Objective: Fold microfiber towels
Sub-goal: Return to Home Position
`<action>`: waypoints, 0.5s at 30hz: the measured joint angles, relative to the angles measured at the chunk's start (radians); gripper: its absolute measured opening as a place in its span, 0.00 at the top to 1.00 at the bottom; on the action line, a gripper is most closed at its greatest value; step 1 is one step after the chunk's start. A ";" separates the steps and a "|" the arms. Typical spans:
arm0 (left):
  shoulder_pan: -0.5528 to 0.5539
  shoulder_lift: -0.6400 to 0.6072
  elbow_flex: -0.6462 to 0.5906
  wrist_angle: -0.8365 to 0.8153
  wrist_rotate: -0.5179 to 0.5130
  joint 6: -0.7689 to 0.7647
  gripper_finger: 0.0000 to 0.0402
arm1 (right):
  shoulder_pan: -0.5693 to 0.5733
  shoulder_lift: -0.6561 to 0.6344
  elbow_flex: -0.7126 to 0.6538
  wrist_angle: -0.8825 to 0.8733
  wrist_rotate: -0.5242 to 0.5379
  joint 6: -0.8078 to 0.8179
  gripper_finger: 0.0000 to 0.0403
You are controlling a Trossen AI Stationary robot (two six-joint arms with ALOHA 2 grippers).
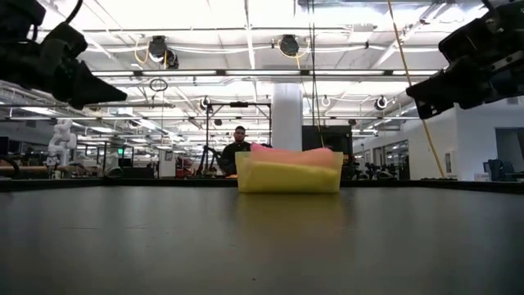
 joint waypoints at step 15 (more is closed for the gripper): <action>-0.002 0.001 -0.012 -0.020 -0.008 0.001 0.99 | -0.023 -0.267 0.000 -0.057 0.104 0.049 1.00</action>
